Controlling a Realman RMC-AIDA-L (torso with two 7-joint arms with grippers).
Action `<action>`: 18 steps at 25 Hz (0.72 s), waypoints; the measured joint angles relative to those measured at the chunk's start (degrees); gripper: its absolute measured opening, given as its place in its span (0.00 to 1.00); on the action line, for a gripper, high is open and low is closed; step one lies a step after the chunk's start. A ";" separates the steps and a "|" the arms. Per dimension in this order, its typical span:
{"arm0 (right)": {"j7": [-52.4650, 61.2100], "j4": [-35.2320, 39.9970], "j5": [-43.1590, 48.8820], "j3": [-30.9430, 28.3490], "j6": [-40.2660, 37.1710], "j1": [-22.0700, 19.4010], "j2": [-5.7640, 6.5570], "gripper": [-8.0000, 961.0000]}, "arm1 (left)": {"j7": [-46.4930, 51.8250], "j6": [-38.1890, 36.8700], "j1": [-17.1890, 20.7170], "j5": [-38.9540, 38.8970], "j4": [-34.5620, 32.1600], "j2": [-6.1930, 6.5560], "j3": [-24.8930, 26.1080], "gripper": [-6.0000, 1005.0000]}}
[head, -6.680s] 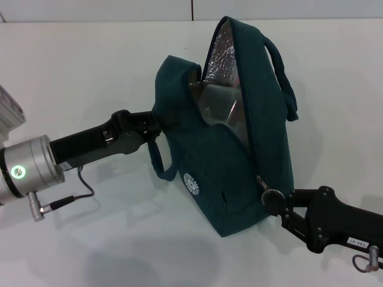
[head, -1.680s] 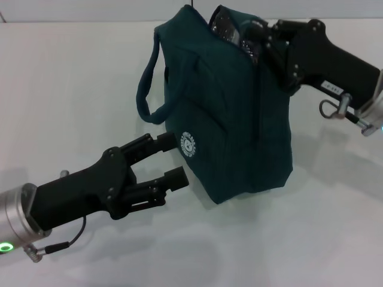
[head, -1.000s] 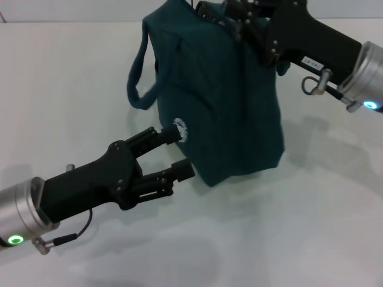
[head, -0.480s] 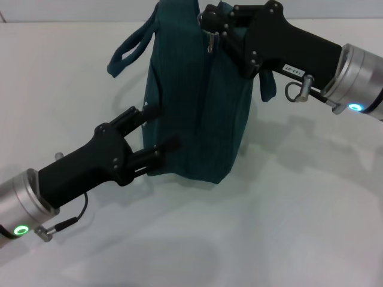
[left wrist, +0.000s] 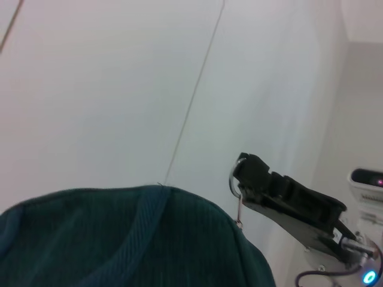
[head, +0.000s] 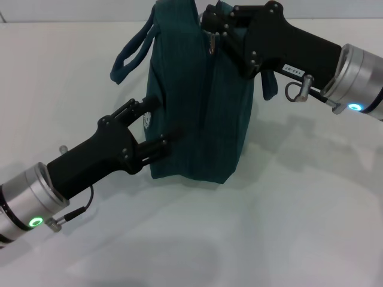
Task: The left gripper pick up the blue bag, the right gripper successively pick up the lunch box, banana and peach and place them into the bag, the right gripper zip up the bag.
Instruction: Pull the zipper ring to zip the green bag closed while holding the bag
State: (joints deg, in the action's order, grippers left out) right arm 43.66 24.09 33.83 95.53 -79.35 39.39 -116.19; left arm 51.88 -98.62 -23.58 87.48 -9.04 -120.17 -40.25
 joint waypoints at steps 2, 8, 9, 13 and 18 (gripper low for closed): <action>-0.01 -0.02 0.00 0.00 0.11 0.00 0.00 0.03 | -0.34 0.16 -0.24 -0.03 0.23 0.00 -0.09 0.88; -0.06 0.28 0.00 0.28 1.08 -0.01 0.00 0.03 | -0.40 2.33 -2.23 0.01 1.23 -0.12 -0.18 0.88; -0.09 0.31 0.00 0.34 1.15 -0.01 0.00 0.03 | -0.41 3.01 -2.71 -0.01 1.57 -0.12 -0.18 0.88; -0.13 0.34 0.00 0.41 1.23 -0.12 0.00 0.03 | -1.57 5.87 -4.83 -0.33 2.73 -0.17 0.13 0.88; -0.05 0.35 -0.01 0.44 1.20 -0.41 0.00 0.03 | -1.92 6.00 -5.29 -0.90 2.73 -0.10 0.10 0.84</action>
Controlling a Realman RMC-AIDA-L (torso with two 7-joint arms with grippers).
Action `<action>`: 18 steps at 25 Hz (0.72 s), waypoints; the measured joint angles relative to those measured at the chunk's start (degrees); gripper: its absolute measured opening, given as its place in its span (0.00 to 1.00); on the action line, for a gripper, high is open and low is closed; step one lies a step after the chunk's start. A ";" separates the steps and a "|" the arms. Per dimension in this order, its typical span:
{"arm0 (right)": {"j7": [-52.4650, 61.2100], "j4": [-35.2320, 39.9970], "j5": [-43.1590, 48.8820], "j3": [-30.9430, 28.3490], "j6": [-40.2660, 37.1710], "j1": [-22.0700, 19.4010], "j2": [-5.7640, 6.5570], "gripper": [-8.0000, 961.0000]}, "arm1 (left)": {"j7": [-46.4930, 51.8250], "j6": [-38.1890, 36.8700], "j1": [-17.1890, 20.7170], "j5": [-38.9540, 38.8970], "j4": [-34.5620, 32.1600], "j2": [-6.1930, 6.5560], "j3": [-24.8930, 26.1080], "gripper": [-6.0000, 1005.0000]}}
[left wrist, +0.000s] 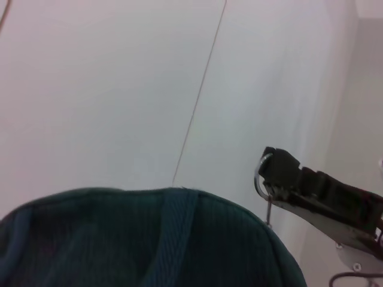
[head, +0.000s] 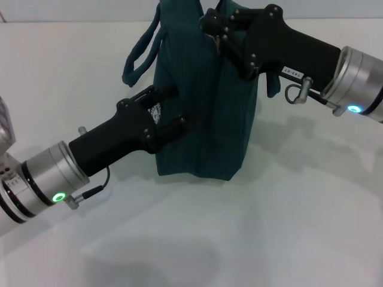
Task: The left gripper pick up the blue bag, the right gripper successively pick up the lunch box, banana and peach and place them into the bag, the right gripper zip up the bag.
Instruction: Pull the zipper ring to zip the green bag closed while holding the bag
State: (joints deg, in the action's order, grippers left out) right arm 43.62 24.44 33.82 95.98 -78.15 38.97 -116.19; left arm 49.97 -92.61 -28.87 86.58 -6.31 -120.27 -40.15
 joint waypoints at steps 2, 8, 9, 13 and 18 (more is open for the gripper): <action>0.01 0.00 -0.01 0.01 -0.10 -0.12 0.00 0.03 | -0.01 0.12 -0.08 -0.34 0.00 0.05 0.03 0.83; 0.10 0.00 -0.07 0.09 -0.23 -0.15 0.00 0.03 | -0.16 1.60 -0.32 -0.50 -0.02 0.06 -0.25 0.58; 0.11 0.00 -0.07 0.09 -0.24 -0.15 -0.01 0.03 | -0.22 1.72 -0.32 -0.42 -0.02 0.06 -0.26 0.54; 0.12 -0.02 -0.07 0.12 -0.34 -0.14 0.00 0.03 | -0.28 1.75 -0.48 -0.09 -0.06 0.10 -0.34 0.38; 0.16 -0.06 -0.31 0.19 -0.38 -0.40 0.00 0.03 | -0.31 1.69 -1.00 0.16 -0.26 0.28 -0.75 0.18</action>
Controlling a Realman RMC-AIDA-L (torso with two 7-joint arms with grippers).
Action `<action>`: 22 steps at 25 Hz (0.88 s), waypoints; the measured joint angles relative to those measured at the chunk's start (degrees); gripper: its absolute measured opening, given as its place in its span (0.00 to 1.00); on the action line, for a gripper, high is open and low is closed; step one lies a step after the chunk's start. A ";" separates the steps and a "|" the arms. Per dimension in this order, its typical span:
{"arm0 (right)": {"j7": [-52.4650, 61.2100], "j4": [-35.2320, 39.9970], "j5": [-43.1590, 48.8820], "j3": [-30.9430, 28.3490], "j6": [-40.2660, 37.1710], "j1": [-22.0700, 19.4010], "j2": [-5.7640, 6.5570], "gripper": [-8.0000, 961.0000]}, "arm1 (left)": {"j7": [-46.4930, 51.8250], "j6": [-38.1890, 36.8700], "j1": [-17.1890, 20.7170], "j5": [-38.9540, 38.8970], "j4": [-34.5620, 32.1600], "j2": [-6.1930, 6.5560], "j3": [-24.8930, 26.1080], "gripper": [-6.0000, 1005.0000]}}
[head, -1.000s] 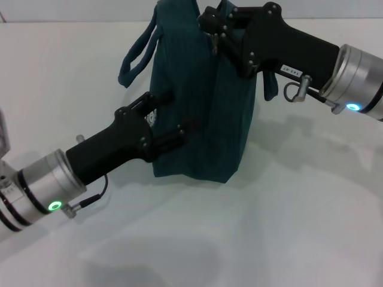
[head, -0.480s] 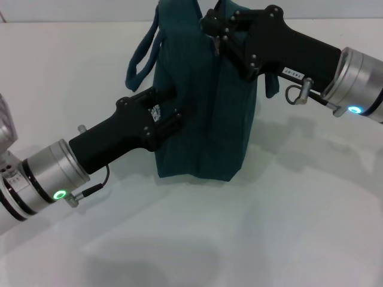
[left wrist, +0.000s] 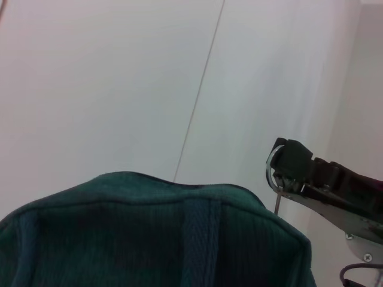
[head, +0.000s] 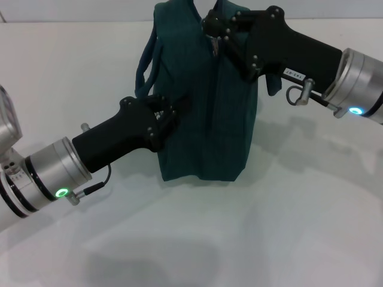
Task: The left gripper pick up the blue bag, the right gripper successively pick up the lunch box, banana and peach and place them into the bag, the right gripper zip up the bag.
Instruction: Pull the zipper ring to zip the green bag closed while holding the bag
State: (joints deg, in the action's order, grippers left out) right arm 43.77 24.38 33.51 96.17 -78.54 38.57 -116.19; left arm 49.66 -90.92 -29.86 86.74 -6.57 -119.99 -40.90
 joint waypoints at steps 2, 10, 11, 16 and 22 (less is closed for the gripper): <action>0.31 0.00 -0.35 0.01 -0.03 -0.17 0.00 0.03 | 0.00 -0.01 -0.01 0.29 -0.24 0.05 -0.42 0.16; 5.28 0.01 -2.74 -0.35 -0.88 -0.41 0.00 0.03 | -0.01 -0.03 0.38 2.79 -1.41 0.36 -0.83 0.08; 5.91 0.01 -2.98 -0.39 -1.07 -0.42 0.00 0.03 | 0.02 -0.03 0.36 3.32 -1.44 0.45 -1.00 0.08; 8.98 0.02 -4.18 -0.50 -1.46 -0.40 0.00 0.03 | 0.30 -0.14 0.02 5.52 -1.62 0.54 -1.49 0.07; 9.68 -0.32 -5.01 -0.64 0.17 0.05 0.17 0.03 | 0.84 -1.49 0.19 6.02 -3.35 0.60 -5.79 0.07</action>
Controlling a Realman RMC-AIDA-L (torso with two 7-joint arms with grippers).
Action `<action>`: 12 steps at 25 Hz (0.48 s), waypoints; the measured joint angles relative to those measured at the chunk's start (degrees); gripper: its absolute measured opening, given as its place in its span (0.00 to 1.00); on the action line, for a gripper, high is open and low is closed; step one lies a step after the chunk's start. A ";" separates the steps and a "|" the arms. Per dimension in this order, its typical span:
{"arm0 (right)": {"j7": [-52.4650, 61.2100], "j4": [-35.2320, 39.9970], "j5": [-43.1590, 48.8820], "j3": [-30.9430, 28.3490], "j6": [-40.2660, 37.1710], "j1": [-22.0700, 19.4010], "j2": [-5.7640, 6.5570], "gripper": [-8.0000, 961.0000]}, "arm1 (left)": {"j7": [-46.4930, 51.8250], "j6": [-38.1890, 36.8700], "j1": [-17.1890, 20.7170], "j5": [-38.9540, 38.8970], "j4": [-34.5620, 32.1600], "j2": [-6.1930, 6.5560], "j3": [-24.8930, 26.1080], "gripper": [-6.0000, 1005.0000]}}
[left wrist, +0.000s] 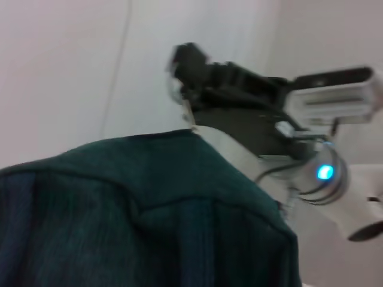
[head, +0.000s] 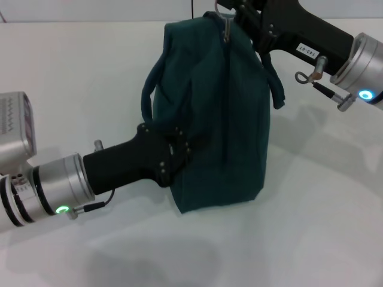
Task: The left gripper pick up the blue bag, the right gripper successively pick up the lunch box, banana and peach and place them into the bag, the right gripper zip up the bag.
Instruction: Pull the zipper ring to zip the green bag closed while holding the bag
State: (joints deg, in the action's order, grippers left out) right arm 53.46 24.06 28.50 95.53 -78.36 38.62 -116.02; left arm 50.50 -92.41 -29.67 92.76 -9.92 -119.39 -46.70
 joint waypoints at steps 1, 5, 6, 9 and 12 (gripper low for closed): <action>0.01 -0.05 -0.14 -0.01 0.64 0.01 0.01 0.03 | 0.02 -0.48 0.06 0.09 -0.07 0.03 -0.70 0.07; 0.02 -0.09 -0.15 0.02 2.72 0.04 0.01 0.03 | 0.17 -2.80 0.28 0.60 -0.17 0.15 -2.00 0.07; 0.02 -0.11 -0.06 0.06 3.20 0.04 0.01 0.03 | 0.30 -3.47 0.32 0.87 -0.19 0.18 -2.05 0.07; -0.04 -0.18 0.05 0.21 4.39 0.05 0.01 0.03 | 0.67 -5.81 0.76 1.96 -0.38 0.38 -2.08 0.07; -0.22 -0.21 0.10 0.21 4.88 0.00 0.00 0.03 | 0.74 -7.54 1.74 2.49 -0.99 0.42 -2.08 0.07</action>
State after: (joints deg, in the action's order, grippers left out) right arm 53.24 23.85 28.59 95.74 -73.49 38.62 -116.01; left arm 51.24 -99.94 -27.93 95.26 -10.91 -118.98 -48.78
